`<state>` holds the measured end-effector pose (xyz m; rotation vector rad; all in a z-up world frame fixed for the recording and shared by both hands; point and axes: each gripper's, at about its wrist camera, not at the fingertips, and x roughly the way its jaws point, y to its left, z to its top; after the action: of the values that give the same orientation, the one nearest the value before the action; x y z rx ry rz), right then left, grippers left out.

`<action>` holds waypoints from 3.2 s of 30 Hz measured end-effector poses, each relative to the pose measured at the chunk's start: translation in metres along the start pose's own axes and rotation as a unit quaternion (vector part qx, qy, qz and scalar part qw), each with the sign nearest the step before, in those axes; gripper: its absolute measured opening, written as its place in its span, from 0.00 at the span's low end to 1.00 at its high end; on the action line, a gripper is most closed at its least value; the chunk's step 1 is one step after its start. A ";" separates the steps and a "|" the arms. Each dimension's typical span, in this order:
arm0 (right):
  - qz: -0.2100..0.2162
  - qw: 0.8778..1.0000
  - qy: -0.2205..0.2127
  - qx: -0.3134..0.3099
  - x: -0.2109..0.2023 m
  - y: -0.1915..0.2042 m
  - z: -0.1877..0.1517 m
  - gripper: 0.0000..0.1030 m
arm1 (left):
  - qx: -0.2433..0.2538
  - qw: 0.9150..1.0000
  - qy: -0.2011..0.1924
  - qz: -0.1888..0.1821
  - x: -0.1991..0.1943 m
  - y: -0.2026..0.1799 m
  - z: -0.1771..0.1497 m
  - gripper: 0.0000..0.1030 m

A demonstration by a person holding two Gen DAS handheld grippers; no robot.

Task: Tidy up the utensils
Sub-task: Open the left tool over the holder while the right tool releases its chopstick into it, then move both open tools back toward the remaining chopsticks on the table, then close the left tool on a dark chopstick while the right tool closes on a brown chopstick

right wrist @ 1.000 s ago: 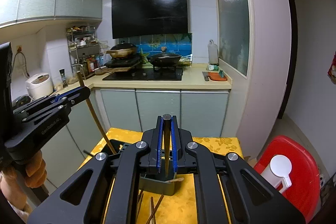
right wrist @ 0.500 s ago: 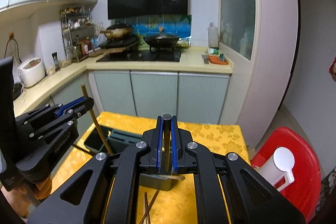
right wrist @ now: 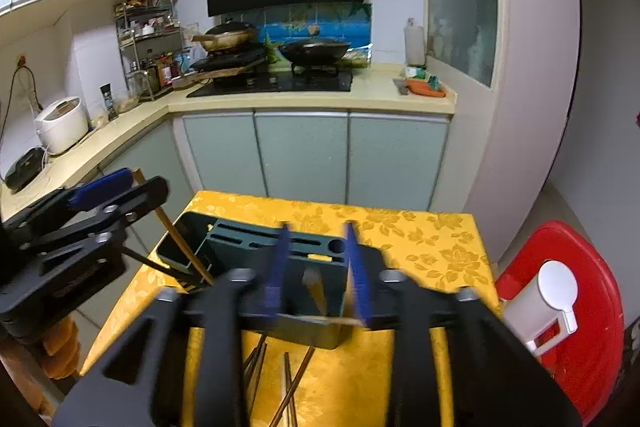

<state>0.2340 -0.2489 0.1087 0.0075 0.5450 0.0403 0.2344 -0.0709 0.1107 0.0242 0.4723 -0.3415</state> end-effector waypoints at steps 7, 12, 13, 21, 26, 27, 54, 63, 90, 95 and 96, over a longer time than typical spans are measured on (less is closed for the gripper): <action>-0.004 1.000 -0.012 0.005 -0.016 -0.010 -0.002 0.40 | -0.002 1.000 -0.013 0.005 -0.018 0.006 -0.008 0.72; -0.007 1.000 -0.025 0.006 -0.034 -0.018 -0.009 0.41 | -0.002 1.000 -0.013 0.012 -0.029 0.014 -0.020 0.79; -0.007 1.000 -0.028 0.004 -0.037 -0.019 -0.011 0.44 | -0.003 1.000 -0.012 0.014 -0.032 0.017 -0.024 0.79; -0.007 0.999 -0.041 -0.015 -0.064 -0.022 -0.050 0.48 | -0.011 1.000 -0.001 0.019 -0.047 0.037 -0.055 0.81; -0.016 0.998 -0.050 -0.034 -0.078 -0.020 -0.086 0.48 | -0.008 1.000 0.008 0.020 -0.057 0.041 -0.089 0.82; -0.019 0.998 -0.051 -0.036 -0.080 -0.019 -0.094 0.48 | -0.005 1.000 0.010 0.020 -0.060 0.041 -0.099 0.82; -0.015 0.999 0.042 -0.023 -0.068 -0.022 -0.249 0.48 | 0.021 0.995 0.096 0.010 -0.085 0.015 -0.256 0.82; 0.013 0.997 0.074 -0.025 -0.057 -0.009 -0.288 0.48 | 0.005 0.993 0.119 0.003 -0.076 0.017 -0.284 0.82; 0.057 0.993 0.086 -0.049 -0.042 0.005 -0.311 0.31 | 0.083 0.986 0.137 -0.038 -0.073 -0.020 -0.313 0.21; 0.060 0.994 0.081 -0.042 -0.040 0.004 -0.310 0.25 | 0.076 0.987 0.137 -0.040 -0.072 -0.018 -0.313 0.19; 0.059 0.994 0.081 -0.043 -0.041 0.004 -0.310 0.22 | 0.077 0.987 0.137 -0.040 -0.072 -0.018 -0.313 0.18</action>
<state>0.0381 -0.2481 -0.1356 -0.0485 0.7036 0.1813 0.0303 -0.0335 -0.1347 0.2043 0.7198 -0.4551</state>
